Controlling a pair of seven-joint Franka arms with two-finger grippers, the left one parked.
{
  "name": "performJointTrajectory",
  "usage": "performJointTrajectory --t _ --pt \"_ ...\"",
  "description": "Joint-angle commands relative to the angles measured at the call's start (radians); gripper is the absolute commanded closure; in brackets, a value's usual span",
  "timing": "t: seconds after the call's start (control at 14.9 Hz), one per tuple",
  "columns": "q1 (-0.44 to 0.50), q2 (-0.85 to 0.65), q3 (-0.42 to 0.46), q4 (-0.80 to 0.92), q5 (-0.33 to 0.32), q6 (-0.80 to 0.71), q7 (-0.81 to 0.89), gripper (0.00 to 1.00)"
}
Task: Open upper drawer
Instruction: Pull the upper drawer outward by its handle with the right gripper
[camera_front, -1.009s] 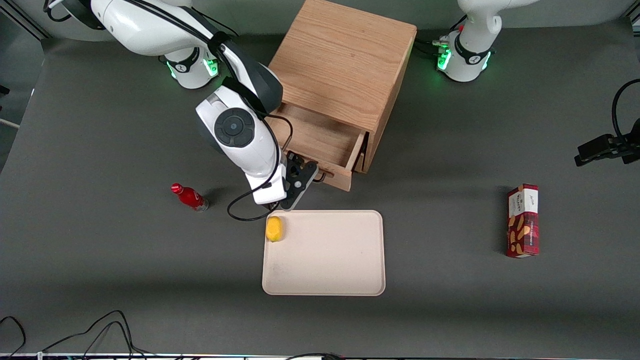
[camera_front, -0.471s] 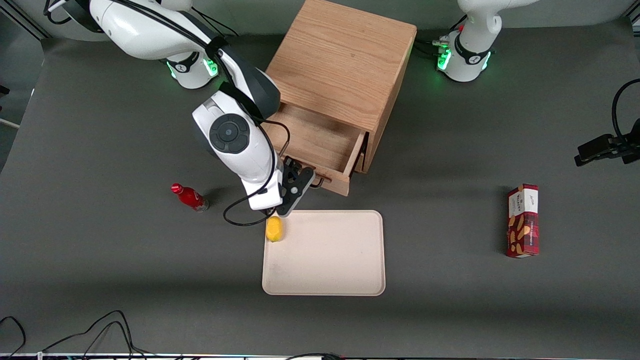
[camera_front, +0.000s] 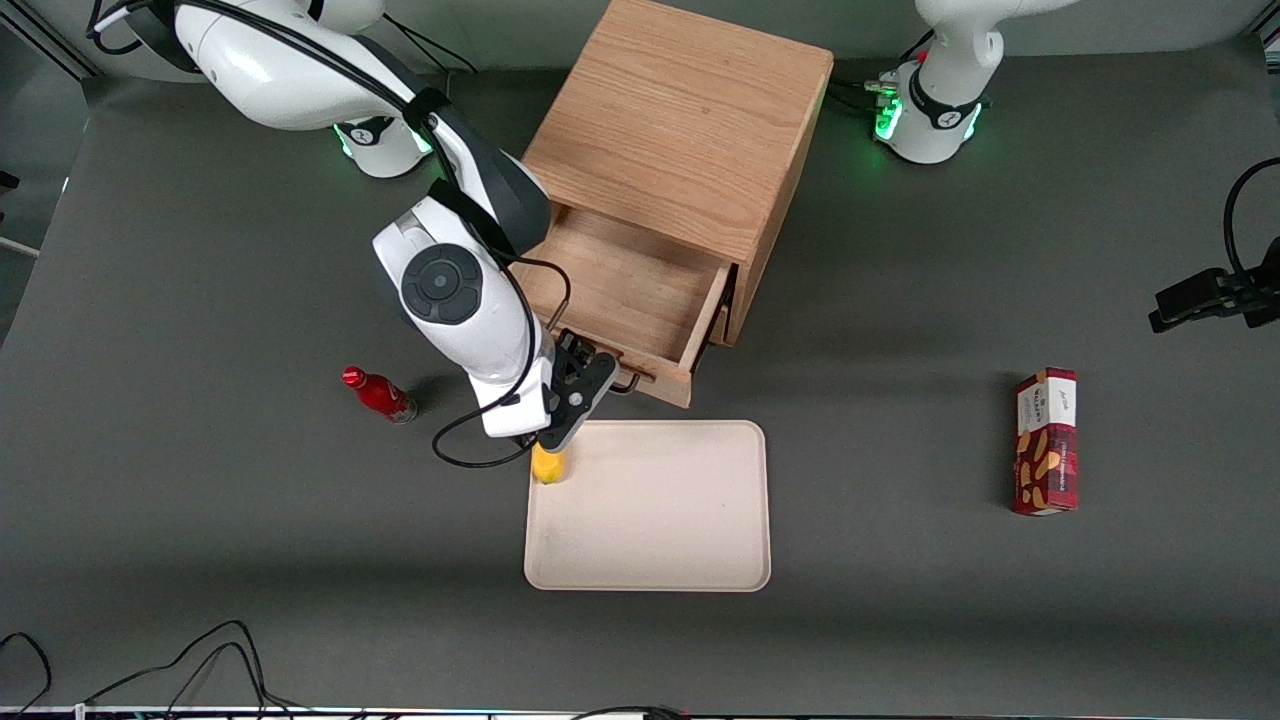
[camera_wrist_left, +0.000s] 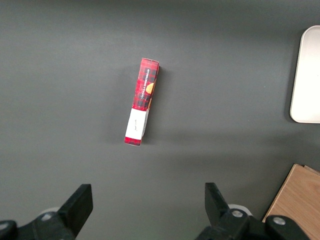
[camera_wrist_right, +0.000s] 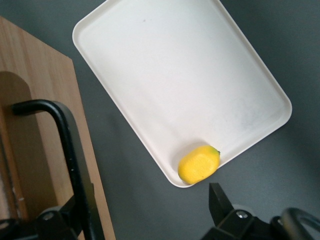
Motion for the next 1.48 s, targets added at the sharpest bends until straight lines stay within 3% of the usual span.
performJointTrajectory --t 0.0,1.41 --pt "0.006 0.037 -0.027 0.033 -0.042 0.010 -0.016 0.00" --pt "-0.018 0.066 -0.064 0.145 -0.042 -0.005 -0.053 0.00"
